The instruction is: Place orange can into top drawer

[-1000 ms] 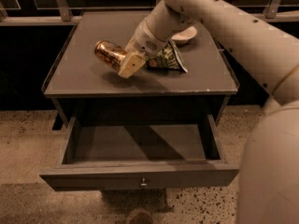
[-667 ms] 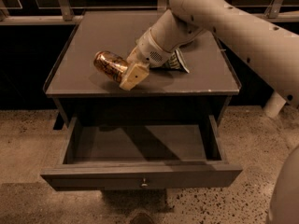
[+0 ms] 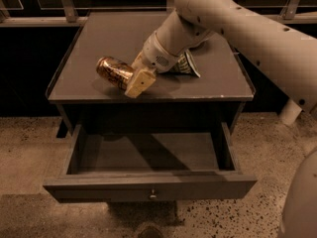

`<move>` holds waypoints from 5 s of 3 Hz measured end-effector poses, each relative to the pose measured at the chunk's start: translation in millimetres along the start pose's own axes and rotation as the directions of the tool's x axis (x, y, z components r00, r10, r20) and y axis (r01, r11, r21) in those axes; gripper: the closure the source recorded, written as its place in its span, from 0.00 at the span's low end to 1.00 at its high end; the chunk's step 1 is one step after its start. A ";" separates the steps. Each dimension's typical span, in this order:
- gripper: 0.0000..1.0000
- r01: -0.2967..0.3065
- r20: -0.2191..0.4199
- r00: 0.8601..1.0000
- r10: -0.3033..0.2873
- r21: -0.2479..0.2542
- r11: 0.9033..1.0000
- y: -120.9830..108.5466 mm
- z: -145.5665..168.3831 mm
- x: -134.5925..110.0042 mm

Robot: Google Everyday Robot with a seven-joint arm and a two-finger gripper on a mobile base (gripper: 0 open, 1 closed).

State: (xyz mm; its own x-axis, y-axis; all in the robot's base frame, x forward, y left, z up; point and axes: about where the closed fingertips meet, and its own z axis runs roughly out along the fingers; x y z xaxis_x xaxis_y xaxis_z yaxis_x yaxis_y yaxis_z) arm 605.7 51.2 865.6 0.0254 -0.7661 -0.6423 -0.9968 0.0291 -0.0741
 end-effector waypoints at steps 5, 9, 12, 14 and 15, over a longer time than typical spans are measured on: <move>1.00 -0.231 0.061 0.973 0.224 0.199 0.952 142.1 9.0 86.0; 1.00 -0.498 0.123 0.867 0.483 0.191 0.846 101.1 45.1 209.1; 0.82 -0.570 0.123 0.821 0.557 0.212 0.794 90.8 54.2 244.8; 0.35 -0.570 0.123 0.821 0.557 0.212 0.794 90.8 54.2 244.8; 0.12 -0.570 0.123 0.821 0.557 0.212 0.794 90.8 54.3 244.8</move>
Offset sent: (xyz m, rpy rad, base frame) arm -0.1292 -0.0253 -0.0352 0.0197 0.0009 -0.1512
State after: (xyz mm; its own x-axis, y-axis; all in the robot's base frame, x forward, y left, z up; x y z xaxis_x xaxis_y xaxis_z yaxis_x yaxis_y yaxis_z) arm 525.5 -98.9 660.2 -0.5250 -0.5340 -0.6627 -0.7898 0.5958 0.1456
